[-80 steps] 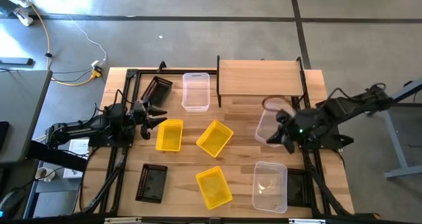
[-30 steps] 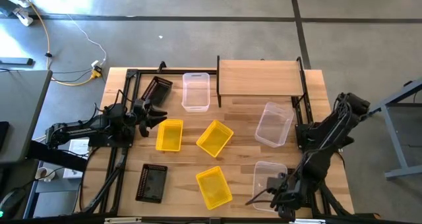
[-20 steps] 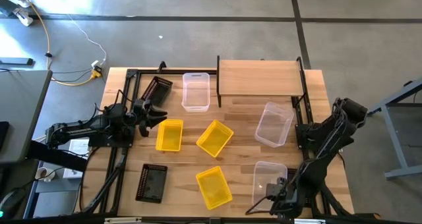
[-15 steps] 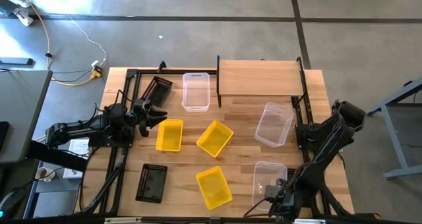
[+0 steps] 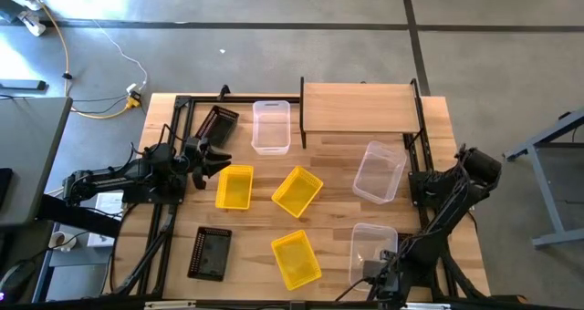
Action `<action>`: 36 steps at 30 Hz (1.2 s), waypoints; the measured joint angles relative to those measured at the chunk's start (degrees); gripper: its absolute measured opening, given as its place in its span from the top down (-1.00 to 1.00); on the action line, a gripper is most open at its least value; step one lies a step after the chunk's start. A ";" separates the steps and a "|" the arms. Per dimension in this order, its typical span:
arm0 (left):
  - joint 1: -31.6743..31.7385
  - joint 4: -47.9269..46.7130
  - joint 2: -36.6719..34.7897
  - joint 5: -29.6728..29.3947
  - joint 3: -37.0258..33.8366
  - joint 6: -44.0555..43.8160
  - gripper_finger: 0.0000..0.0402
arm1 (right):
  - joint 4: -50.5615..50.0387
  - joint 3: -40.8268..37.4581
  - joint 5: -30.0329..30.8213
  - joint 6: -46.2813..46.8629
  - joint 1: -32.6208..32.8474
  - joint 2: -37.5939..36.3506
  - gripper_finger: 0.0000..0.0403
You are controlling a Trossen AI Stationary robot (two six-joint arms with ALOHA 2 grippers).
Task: Stack baskets on shelf by color
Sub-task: Put the bottom transparent bin on the shelf
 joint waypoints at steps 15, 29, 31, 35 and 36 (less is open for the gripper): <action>0.00 -0.02 0.01 0.00 0.00 -0.02 0.35 | -0.25 0.02 -2.28 0.05 -0.02 4.29 0.56; -0.02 -0.04 0.01 0.00 -0.02 -0.09 0.35 | -9.87 13.90 -2.28 -7.53 -0.30 4.20 0.99; -0.01 -0.04 0.01 0.00 -0.02 0.03 0.35 | -11.23 16.36 -2.24 -7.53 -0.57 4.20 1.00; 0.00 -0.04 0.01 0.00 -0.02 0.02 0.35 | -11.69 20.82 -0.21 -6.29 -1.32 4.20 1.00; -0.02 -0.04 0.01 0.00 -0.02 -0.05 0.35 | -11.89 21.76 0.80 -5.99 -1.55 4.20 1.00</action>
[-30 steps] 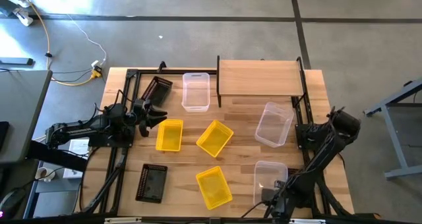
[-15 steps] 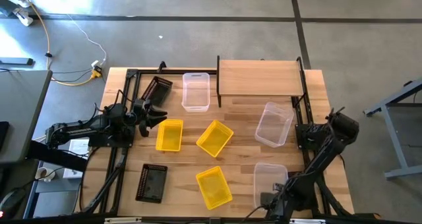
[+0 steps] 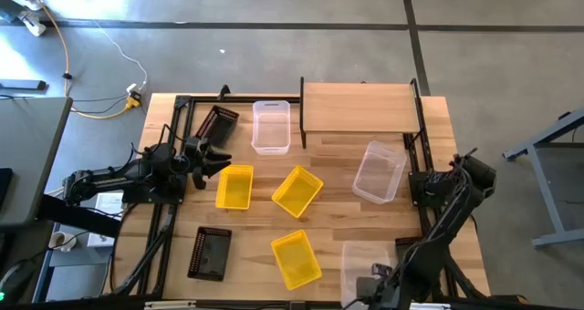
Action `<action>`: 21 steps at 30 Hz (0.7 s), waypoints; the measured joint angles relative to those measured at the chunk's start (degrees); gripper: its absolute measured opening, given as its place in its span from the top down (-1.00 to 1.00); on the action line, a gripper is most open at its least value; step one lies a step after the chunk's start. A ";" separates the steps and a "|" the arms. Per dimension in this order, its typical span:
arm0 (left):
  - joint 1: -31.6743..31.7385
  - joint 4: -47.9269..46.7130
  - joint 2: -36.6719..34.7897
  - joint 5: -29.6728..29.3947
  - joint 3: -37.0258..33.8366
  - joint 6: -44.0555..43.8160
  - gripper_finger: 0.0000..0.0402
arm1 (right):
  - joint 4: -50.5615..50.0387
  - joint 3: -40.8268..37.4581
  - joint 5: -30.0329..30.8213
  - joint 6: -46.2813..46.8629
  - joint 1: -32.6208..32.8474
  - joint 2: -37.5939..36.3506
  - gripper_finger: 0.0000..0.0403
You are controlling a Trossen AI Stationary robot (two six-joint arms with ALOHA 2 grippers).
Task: Stack baskets on shelf by color
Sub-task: Put the bottom transparent bin on the shelf
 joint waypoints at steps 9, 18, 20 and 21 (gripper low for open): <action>0.02 0.00 0.00 0.00 0.00 0.03 0.35 | -8.91 7.30 8.90 -1.45 -3.62 -0.10 1.00; 0.02 0.00 0.00 0.00 0.00 0.05 0.35 | -22.50 9.08 22.93 -8.81 -8.20 -7.15 1.00; 0.02 0.00 0.00 0.00 0.02 0.06 0.35 | -26.08 9.08 26.68 -10.39 -9.06 -9.57 1.00; 0.00 0.00 0.00 0.00 0.00 0.07 0.35 | -27.98 9.08 28.68 -11.22 -9.40 -10.77 1.00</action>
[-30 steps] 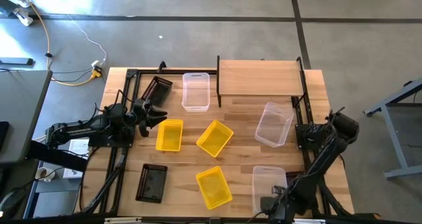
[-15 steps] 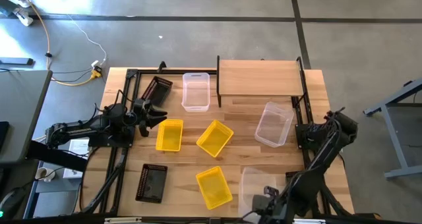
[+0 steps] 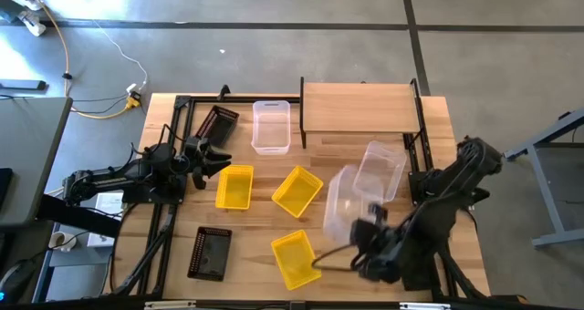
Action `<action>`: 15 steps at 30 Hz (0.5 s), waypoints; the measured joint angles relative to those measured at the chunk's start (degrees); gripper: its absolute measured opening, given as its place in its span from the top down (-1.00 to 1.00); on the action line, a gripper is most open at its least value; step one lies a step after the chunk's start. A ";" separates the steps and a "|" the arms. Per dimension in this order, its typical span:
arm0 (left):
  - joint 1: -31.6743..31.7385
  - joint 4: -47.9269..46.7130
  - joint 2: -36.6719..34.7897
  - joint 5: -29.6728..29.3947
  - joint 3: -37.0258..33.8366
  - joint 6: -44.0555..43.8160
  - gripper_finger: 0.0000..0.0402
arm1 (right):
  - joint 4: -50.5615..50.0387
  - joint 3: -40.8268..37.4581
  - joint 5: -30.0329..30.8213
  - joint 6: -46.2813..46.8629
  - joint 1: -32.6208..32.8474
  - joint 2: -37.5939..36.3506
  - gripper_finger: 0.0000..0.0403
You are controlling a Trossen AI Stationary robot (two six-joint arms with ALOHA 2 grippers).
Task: Stack baskets on shelf by color
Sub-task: Put the bottom transparent bin on the shelf
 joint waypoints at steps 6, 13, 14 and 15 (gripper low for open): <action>0.02 0.00 0.00 -0.01 0.00 -0.11 0.35 | -10.82 0.00 8.58 -5.53 -2.86 -7.60 1.00; 0.00 0.00 0.00 -0.84 0.00 -0.93 0.35 | -21.22 -0.04 14.75 -15.74 -8.63 -16.40 1.00; 0.00 0.02 -0.02 -1.36 0.00 -1.55 0.35 | -22.38 -0.06 15.14 -17.54 -9.82 -17.53 1.00; 0.02 0.00 0.00 -1.87 0.00 -1.97 0.35 | -23.34 -0.08 15.35 -19.50 -11.17 -18.68 1.00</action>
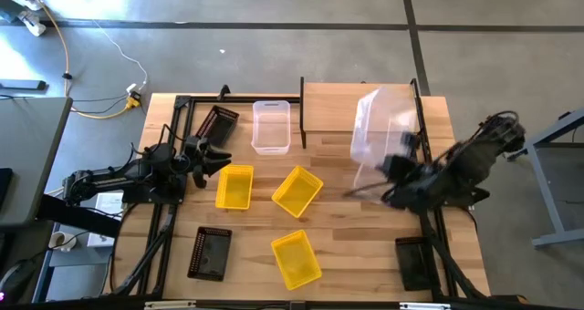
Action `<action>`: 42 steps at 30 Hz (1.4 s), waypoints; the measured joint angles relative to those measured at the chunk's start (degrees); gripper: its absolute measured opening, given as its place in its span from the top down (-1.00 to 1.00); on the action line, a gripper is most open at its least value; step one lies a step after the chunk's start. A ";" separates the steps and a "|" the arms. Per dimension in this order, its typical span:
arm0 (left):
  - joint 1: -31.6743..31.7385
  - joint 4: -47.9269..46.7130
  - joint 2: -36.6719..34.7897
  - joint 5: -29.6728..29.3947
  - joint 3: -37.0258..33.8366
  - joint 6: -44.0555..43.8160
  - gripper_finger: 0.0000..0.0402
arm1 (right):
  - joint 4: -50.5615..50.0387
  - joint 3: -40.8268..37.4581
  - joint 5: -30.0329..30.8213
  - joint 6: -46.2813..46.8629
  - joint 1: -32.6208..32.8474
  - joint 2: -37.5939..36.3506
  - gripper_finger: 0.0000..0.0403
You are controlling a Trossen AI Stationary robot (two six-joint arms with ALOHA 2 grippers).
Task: Stack baskets on shelf by color
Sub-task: Put the bottom transparent bin on the shelf
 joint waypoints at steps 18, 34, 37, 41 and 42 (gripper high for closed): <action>0.00 0.02 0.00 -5.48 0.00 -0.54 0.35 | -0.13 -0.08 -6.40 -31.44 -28.35 -13.06 1.00; 0.00 0.03 -0.01 -7.35 0.00 -0.54 0.35 | 1.28 -18.92 -18.75 -46.41 -44.51 -17.51 1.00; 0.00 0.04 -0.01 -7.40 0.00 -0.54 0.35 | 1.62 -21.56 -18.77 -50.35 -46.93 -17.92 1.00; 0.00 0.02 0.00 -7.40 0.00 -0.54 0.35 | 3.37 -23.73 -19.07 -56.85 -50.47 -17.69 1.00; 0.00 0.02 0.00 -7.40 0.00 -0.54 0.35 | 3.70 -23.96 -19.32 -57.95 -51.47 -17.51 1.00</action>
